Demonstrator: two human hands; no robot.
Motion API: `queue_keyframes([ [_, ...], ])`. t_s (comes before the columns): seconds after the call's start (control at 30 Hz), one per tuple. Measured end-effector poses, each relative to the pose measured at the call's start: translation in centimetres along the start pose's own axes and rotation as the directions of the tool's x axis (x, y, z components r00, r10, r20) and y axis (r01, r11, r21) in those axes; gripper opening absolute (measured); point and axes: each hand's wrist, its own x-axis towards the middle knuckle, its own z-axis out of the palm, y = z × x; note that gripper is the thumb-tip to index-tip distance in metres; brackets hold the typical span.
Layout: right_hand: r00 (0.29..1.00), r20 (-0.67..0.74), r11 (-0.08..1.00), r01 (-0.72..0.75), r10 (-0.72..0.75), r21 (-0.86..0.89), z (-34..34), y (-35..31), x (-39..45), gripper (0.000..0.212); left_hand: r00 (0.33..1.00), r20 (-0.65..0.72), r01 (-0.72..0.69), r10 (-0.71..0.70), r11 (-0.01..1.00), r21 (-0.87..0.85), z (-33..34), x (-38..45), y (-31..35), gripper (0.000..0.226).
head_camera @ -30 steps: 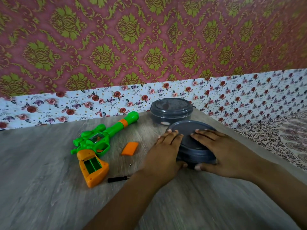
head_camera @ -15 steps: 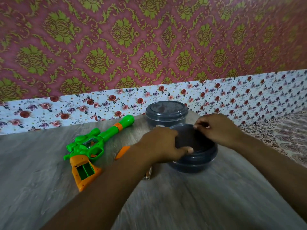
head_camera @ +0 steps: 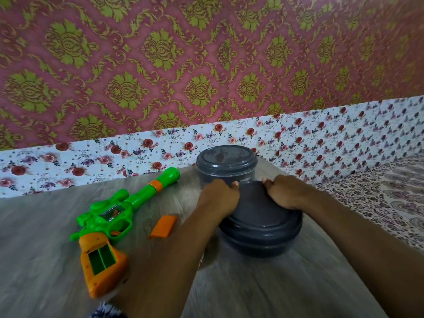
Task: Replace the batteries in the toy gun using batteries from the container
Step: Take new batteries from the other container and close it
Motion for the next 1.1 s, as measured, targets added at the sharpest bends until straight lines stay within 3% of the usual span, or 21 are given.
queue_keyframes([
  [0.2,0.998,0.044,0.994,-0.041,0.036,0.103,0.7,1.0,1.1,0.062,0.997,0.045,0.075,-0.066,0.96,-0.27,-0.1,1.4,-1.2,0.048],
  [0.6,0.99,-0.033,0.975,-0.128,0.136,0.181,1.4,1.5,1.5,0.065,0.984,-0.043,0.145,-0.17,0.928,-0.343,0.5,1.0,-1.4,0.044],
  [0.8,0.981,-0.098,0.979,-0.157,0.17,0.13,0.1,2.7,0.6,0.05,0.994,-0.103,0.005,-0.034,0.961,-0.276,0.5,-1.9,-0.6,0.032],
  [0.93,0.97,-0.137,0.979,-0.194,0.202,0.068,-1.0,3.6,-0.2,0.045,0.997,-0.06,-0.069,0.057,0.97,-0.233,-0.1,-3.9,-0.4,0.032],
  [1.0,0.953,-0.245,0.984,-0.175,0.177,0.03,-1.7,3.0,-1.3,0.044,0.993,-0.092,-0.094,0.073,0.962,-0.257,-1.4,-4.7,-0.6,0.035],
  [1.03,0.922,-0.369,0.992,-0.123,0.121,0.017,-2.0,2.4,-2.0,0.04,0.99,-0.117,-0.112,0.084,0.959,-0.259,-2.3,-5.1,-0.8,0.036],
  [1.1,0.79,-0.61,0.997,0.079,-0.067,-0.006,-2.2,0.4,-3.9,0.027,0.98,-0.172,-0.139,0.101,0.964,-0.228,-4.2,-6.4,-1.6,0.033],
])
